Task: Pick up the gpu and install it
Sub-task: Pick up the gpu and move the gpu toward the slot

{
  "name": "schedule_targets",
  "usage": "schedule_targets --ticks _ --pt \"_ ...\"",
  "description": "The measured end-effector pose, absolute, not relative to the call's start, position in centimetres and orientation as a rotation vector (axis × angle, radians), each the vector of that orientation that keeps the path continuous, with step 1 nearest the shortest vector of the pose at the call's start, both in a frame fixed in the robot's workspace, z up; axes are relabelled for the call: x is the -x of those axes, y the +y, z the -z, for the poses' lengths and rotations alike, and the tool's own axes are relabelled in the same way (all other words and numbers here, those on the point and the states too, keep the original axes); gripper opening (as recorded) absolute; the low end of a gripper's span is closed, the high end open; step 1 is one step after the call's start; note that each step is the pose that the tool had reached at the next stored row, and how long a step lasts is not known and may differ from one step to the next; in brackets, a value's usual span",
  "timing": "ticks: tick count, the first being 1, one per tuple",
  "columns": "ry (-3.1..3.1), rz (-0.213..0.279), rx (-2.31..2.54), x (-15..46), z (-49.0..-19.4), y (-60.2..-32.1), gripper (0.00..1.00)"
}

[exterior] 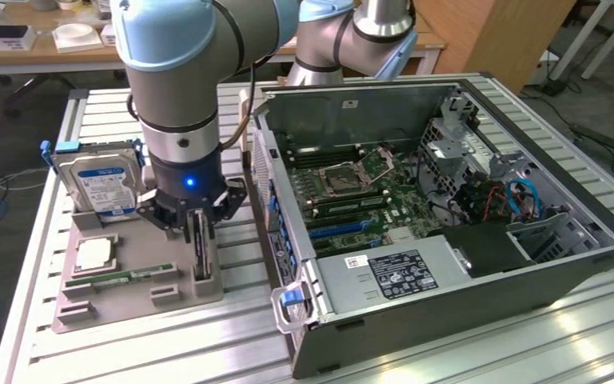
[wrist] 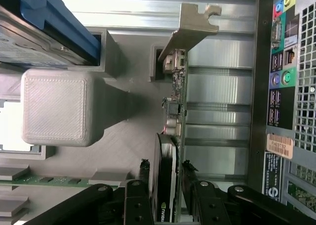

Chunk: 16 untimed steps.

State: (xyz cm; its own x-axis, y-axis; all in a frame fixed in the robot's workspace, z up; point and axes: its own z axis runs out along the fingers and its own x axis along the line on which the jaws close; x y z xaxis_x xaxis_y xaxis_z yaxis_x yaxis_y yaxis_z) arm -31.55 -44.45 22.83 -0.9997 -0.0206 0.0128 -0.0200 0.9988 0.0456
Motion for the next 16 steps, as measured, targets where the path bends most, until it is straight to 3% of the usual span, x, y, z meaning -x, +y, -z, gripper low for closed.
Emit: schedule_targets --ticks 16 --pt "-3.127 0.071 -0.032 31.55 -22.40 -44.23 0.39"
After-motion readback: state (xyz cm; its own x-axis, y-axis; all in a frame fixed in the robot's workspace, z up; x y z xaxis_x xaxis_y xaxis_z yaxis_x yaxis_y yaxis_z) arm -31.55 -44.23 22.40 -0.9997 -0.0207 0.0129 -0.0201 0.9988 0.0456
